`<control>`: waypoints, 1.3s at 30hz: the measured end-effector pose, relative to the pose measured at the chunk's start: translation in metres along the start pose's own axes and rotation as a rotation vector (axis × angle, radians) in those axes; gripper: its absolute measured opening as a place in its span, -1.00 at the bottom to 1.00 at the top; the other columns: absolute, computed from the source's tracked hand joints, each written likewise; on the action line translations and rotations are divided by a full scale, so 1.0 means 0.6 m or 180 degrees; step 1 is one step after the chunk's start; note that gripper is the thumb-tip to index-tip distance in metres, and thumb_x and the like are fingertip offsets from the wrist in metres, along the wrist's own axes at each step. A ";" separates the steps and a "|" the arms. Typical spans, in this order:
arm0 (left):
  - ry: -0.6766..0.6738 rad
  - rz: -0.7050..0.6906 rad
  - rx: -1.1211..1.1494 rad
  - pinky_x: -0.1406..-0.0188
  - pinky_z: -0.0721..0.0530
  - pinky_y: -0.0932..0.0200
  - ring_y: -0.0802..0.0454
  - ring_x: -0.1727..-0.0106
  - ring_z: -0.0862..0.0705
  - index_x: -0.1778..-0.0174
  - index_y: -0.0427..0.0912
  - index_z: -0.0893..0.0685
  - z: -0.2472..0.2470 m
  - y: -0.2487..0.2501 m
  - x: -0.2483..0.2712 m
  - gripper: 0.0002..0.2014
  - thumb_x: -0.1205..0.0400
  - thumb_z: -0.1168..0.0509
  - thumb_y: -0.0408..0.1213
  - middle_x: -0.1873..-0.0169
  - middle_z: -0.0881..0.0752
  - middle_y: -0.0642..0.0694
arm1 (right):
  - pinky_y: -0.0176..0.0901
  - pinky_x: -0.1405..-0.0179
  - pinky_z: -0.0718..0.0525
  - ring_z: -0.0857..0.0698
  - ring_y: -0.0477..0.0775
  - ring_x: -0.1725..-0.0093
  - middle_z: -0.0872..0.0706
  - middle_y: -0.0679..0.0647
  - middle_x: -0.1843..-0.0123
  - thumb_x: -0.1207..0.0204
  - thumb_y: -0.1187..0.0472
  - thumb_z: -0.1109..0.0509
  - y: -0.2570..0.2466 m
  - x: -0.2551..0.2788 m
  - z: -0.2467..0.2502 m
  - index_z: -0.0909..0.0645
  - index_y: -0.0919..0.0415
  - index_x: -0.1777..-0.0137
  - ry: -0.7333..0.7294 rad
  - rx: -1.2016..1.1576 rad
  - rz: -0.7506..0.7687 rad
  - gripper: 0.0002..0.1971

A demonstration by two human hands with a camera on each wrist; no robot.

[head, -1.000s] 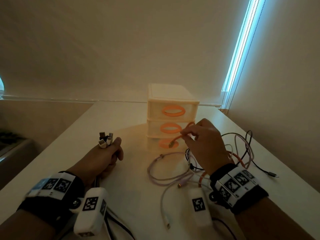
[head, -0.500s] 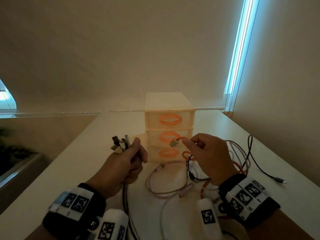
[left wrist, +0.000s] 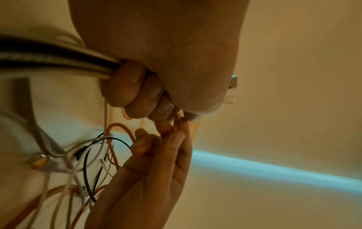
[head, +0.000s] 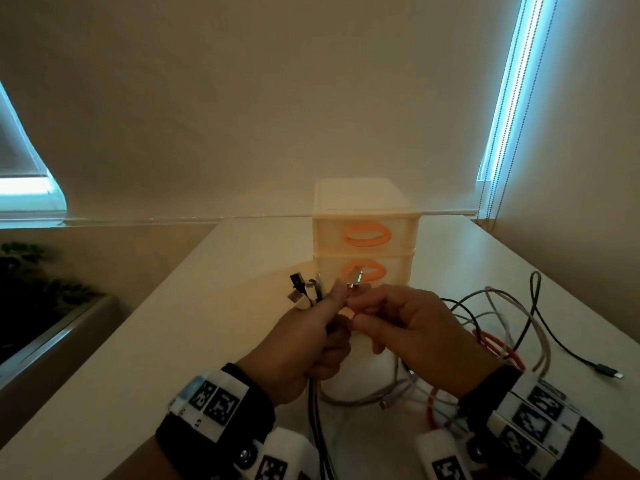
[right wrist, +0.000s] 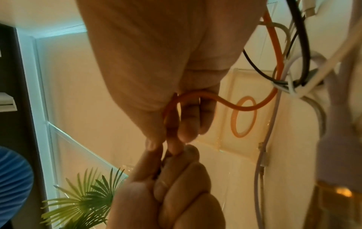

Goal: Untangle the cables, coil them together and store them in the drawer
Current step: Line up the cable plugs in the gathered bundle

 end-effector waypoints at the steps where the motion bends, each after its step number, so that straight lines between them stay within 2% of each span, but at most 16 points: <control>1: -0.0057 0.0050 0.0093 0.54 0.04 0.18 0.10 0.53 -0.05 0.36 -0.04 -0.70 0.003 -0.001 0.002 -0.47 -0.67 -0.15 0.29 0.52 -0.16 0.01 | -0.25 0.28 -0.74 -0.78 -0.06 0.30 -0.86 -0.13 0.04 -0.57 0.34 -0.50 -0.004 0.001 -0.004 -0.80 -0.02 -0.14 -0.0128 0.0126 0.0041 -0.74; 3: -0.0215 0.0137 0.0157 0.57 0.04 0.20 0.12 0.54 -0.04 0.27 -0.06 -0.68 0.008 -0.006 0.006 -0.51 -0.68 -0.16 0.28 0.54 -0.15 0.02 | -0.28 0.24 -0.73 -0.79 -0.05 0.20 -0.82 -0.27 -0.14 -0.59 0.28 -0.49 -0.006 0.002 -0.012 -0.80 0.00 -0.21 -0.0385 0.0398 0.0110 -0.74; 5: -0.0237 0.0126 0.0151 0.61 0.01 0.23 0.12 0.56 -0.04 0.28 -0.11 -0.60 0.016 -0.009 0.008 -0.52 -0.69 -0.17 0.23 0.54 -0.13 0.02 | -0.24 0.26 -0.73 -0.77 0.00 0.21 -0.81 -0.18 -0.17 -0.59 0.21 -0.49 -0.008 0.003 -0.019 -0.78 -0.03 -0.22 -0.0496 0.0683 0.0217 -0.76; 7: -0.0048 -0.0069 0.0299 0.65 -0.04 0.28 0.13 0.58 -0.05 0.09 -0.23 -0.63 0.030 -0.001 0.006 -0.54 -0.74 -0.16 0.15 0.54 -0.13 0.01 | -0.14 0.32 -0.74 -0.73 0.07 0.27 -0.81 -0.04 0.02 -0.59 0.21 -0.51 -0.003 0.002 -0.024 -0.70 -0.01 -0.16 -0.0384 0.0574 0.0126 -0.81; 9: 0.0268 -0.0386 0.0690 0.67 -0.03 0.30 0.14 0.60 -0.04 0.01 -0.27 -0.72 0.056 0.021 0.007 -0.53 -0.79 -0.12 0.08 0.56 -0.11 0.01 | -0.20 0.35 -0.70 -0.73 0.03 0.29 -0.75 0.02 0.20 -0.62 0.23 -0.47 0.012 0.000 -0.025 -0.59 0.00 -0.06 -0.0293 0.0386 -0.0127 -0.86; 11: 0.0576 -0.0682 0.1117 0.68 -0.01 0.30 0.16 0.62 -0.04 0.08 -0.29 -0.71 0.094 0.046 0.011 -0.52 -0.80 -0.12 0.06 0.56 -0.10 0.02 | -0.29 0.32 -0.65 -0.69 -0.15 0.34 -0.73 -0.08 0.29 -0.68 0.17 -0.39 0.023 -0.001 -0.022 -0.63 -0.04 0.02 -0.0308 0.0728 -0.0251 -0.92; 14: 0.0807 -0.0872 0.1362 0.69 -0.01 0.31 0.17 0.65 -0.06 0.15 -0.29 -0.69 0.137 0.064 0.023 -0.52 -0.79 -0.12 0.06 0.60 -0.14 0.04 | -0.39 0.24 -0.61 -0.70 -0.17 0.22 -0.76 -0.27 0.19 -0.71 0.09 -0.34 0.026 -0.007 -0.019 -0.73 -0.18 0.04 -0.0272 0.1133 -0.0141 -0.83; 17: 0.0743 -0.0848 0.1385 0.71 -0.04 0.33 0.17 0.65 -0.07 0.17 -0.28 -0.69 0.137 0.057 0.024 -0.53 -0.78 -0.14 0.05 0.62 -0.14 0.04 | -0.32 0.18 -0.64 -0.72 -0.12 0.17 -0.78 -0.23 0.15 -0.69 0.05 -0.36 0.037 -0.011 -0.021 -0.74 -0.24 0.08 -0.0159 0.1222 -0.0207 -0.82; 20: 0.0606 -0.0906 0.1294 0.71 -0.07 0.30 0.18 0.63 -0.08 0.11 -0.29 -0.70 0.130 0.056 0.021 -0.58 -0.77 -0.16 -0.01 0.59 -0.14 0.04 | -0.36 0.11 -0.65 -0.74 -0.19 0.10 -0.81 -0.21 0.14 -0.69 0.09 -0.37 0.048 -0.013 -0.011 -0.77 -0.14 0.08 0.0064 0.1048 -0.0348 -0.82; 22: 0.0521 -0.0908 0.1176 0.70 -0.08 0.29 0.18 0.61 -0.08 0.10 -0.30 -0.71 0.128 0.057 0.020 -0.60 -0.77 -0.17 -0.03 0.57 -0.13 0.04 | -0.30 0.04 -0.67 -0.75 -0.20 0.04 -0.83 -0.18 0.09 -0.69 0.10 -0.36 0.056 -0.020 -0.008 -0.77 -0.11 0.07 0.0160 0.0988 -0.0392 -0.83; 27: 0.0493 -0.0823 0.1069 0.68 -0.05 0.28 0.14 0.56 0.00 0.14 -0.30 -0.71 0.121 0.047 0.012 -0.55 -0.80 -0.12 -0.02 0.50 -0.06 -0.01 | -0.47 0.29 -0.55 -0.70 -0.25 0.17 -0.78 -0.17 0.24 -0.68 0.08 -0.38 0.077 -0.061 0.024 -0.74 -0.08 0.15 0.0808 0.1369 -0.0393 -0.82; 30: 0.0636 -0.0893 0.1282 0.69 -0.06 0.28 0.15 0.58 -0.03 0.16 -0.30 -0.70 0.125 0.041 0.008 -0.51 -0.81 -0.10 0.02 0.53 -0.12 0.00 | -0.35 0.31 -0.57 -0.70 -0.18 0.24 -0.77 -0.10 0.31 -0.65 0.02 -0.39 0.072 -0.070 0.026 -0.75 -0.02 0.15 0.1017 0.1571 -0.0295 -0.82; 32: 0.0759 -0.0961 0.1359 0.71 -0.09 0.28 0.15 0.60 -0.07 0.18 -0.29 -0.69 0.131 0.039 0.006 -0.50 -0.82 -0.08 0.03 0.54 -0.16 0.00 | -0.43 0.36 -0.54 -0.70 -0.22 0.26 -0.77 -0.12 0.34 -0.65 0.04 -0.41 0.062 -0.066 0.019 -0.75 0.01 0.16 0.1085 0.1447 -0.0171 -0.82; 34: 0.0903 -0.1019 0.1382 0.71 -0.18 0.27 0.13 0.59 -0.14 0.20 -0.29 -0.68 0.140 0.036 0.004 -0.49 -0.82 -0.09 0.03 0.52 -0.20 -0.02 | -0.51 0.32 -0.54 -0.69 -0.30 0.31 -0.76 -0.25 0.33 -0.66 0.13 -0.40 0.061 -0.060 0.011 -0.74 0.01 0.16 0.0914 0.0970 -0.0170 -0.84; 36: 0.1076 -0.1041 0.1395 0.60 -0.37 0.22 0.07 0.52 -0.29 0.24 -0.28 -0.68 0.150 0.033 0.003 -0.48 -0.81 -0.11 0.05 0.49 -0.31 -0.07 | -0.40 0.29 -0.60 -0.65 -0.24 0.38 -0.76 -0.19 0.32 -0.71 0.21 -0.35 0.062 -0.055 -0.004 -0.72 0.02 0.13 0.0469 0.0475 -0.0293 -0.81; 39: 0.1144 -0.1027 0.1443 0.12 -0.66 0.00 -0.09 0.19 -0.68 0.31 -0.23 -0.65 0.154 0.031 0.000 -0.48 -0.79 -0.11 0.08 0.31 -0.64 -0.17 | -0.25 0.28 -0.67 -0.69 -0.05 0.37 -0.77 0.01 0.28 -0.73 0.28 -0.31 0.051 -0.051 -0.017 -0.71 0.12 0.07 0.0107 0.0236 -0.0237 -0.81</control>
Point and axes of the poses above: each hand's wrist, its own x-axis away from the middle knuckle, its own z-axis out of the back of the hand, y = z × x, the point moved 7 cm from there along -x, towards the middle knuckle
